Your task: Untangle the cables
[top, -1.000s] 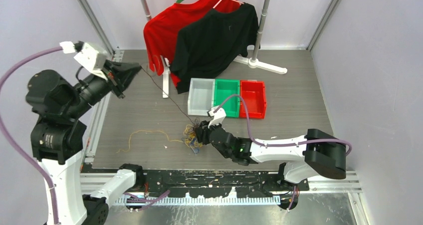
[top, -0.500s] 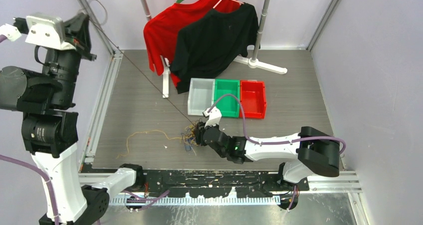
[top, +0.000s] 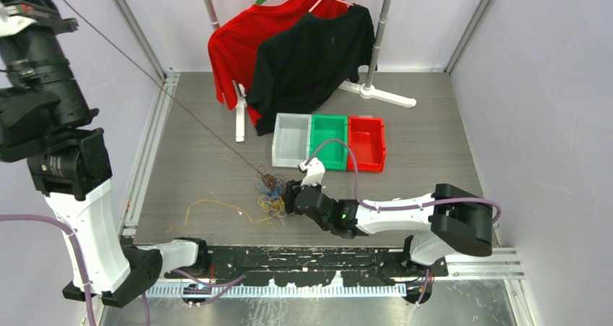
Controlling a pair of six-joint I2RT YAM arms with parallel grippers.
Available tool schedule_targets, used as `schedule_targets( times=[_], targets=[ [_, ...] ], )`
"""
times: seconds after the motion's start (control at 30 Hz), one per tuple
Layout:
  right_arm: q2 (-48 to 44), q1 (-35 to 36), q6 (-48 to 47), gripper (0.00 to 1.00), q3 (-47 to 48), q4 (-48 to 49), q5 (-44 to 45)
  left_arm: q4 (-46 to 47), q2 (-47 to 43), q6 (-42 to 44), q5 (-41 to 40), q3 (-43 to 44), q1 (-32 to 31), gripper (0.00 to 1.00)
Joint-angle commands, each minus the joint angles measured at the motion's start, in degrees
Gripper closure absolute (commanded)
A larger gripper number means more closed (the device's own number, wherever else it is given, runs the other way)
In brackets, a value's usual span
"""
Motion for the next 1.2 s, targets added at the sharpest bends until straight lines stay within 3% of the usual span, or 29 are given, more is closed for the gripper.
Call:
schedule_targets(
  times=[0.0, 0.1, 0.23, 0.47, 0.7, 0.97, 1.07, 1.17],
  targets=[
    [-2.6, 0.0, 1.2, 0.38, -1.5, -2.4, 1.7, 3.7, -0.1, -2.4, -0.2, 5.8, 0.2, 1.00],
    [-4.6, -0.1, -0.7, 0.36, -1.2, -2.0, 1.1, -3.4, -2.5, -6.7, 6.7, 0.7, 0.1, 1.00],
    [-7.8, 0.0, -4.9, 0.30, 0.4, -1.0, -0.3, -6.2, -6.8, -8.9, 11.5, -8.5, 0.2, 1.00],
    [-6.3, -0.1, -5.5, 0.27, 4.2, -4.2, -3.1, -15.6, -15.5, -4.6, 17.2, -30.7, 0.2, 1.00],
    [-5.7, -1.1, 2.7, 0.32, 6.8, -15.3, -11.2, -18.2, -23.4, 5.3, 18.3, -54.6, 0.2, 1.00],
    [-4.1, -1.1, 5.8, 0.42, 5.0, -13.7, -15.5, -27.7, -24.3, 11.2, 22.6, -66.6, 0.2, 0.92],
    [-1.1, -1.3, 5.2, 0.47, 6.4, -13.5, -18.5, -31.8, -24.7, 12.0, 26.4, -69.5, 0.2, 0.77],
    [1.8, -2.3, 5.1, 0.50, 6.8, -12.1, -19.6, -39.1, -24.8, 12.4, 34.6, -70.3, 0.2, 0.41]
  ],
)
